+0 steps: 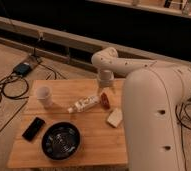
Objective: Place the pepper in the ceramic cup
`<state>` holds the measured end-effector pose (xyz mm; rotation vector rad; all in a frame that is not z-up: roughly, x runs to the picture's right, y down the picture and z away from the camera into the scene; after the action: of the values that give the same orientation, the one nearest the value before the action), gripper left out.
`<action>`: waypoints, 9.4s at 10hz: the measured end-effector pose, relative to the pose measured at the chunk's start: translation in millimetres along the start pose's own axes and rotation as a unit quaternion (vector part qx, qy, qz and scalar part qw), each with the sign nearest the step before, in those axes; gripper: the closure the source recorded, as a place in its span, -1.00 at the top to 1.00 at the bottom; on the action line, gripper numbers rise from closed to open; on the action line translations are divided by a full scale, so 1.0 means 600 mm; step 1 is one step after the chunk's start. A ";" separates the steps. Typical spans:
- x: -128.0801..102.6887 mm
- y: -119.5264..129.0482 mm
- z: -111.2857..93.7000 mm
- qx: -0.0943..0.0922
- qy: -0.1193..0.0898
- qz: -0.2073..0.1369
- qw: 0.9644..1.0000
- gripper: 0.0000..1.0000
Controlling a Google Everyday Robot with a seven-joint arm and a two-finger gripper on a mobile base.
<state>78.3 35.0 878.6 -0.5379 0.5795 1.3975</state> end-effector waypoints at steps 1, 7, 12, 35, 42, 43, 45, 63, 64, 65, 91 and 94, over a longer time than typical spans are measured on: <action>-0.003 -0.003 0.010 -0.003 0.003 0.003 1.000 0.30; 0.004 -0.002 0.071 -0.028 0.023 0.006 0.999 0.30; 0.009 0.010 0.105 -0.036 0.034 0.001 0.999 0.30; 0.016 0.023 0.149 -0.046 0.049 -0.005 0.998 0.30; 0.014 0.015 0.152 -0.039 0.049 -0.002 0.998 0.03; 0.011 0.009 0.151 -0.035 0.046 0.000 0.998 -0.21; 0.005 0.002 0.148 -0.033 0.037 -0.001 0.999 -0.62; -0.032 0.290 -0.044 0.102 -0.004 -0.290 0.952 -1.00; -0.035 0.304 -0.051 0.100 -0.006 -0.298 0.949 -1.00; -0.041 0.324 -0.063 0.098 -0.010 -0.310 0.946 -1.00; -0.066 0.655 -0.115 -0.170 -0.184 -0.541 0.803 -0.99; -0.069 0.641 -0.109 -0.188 -0.187 -0.534 0.803 -0.49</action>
<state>-311.6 -0.9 853.4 -0.7167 -0.3479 0.4671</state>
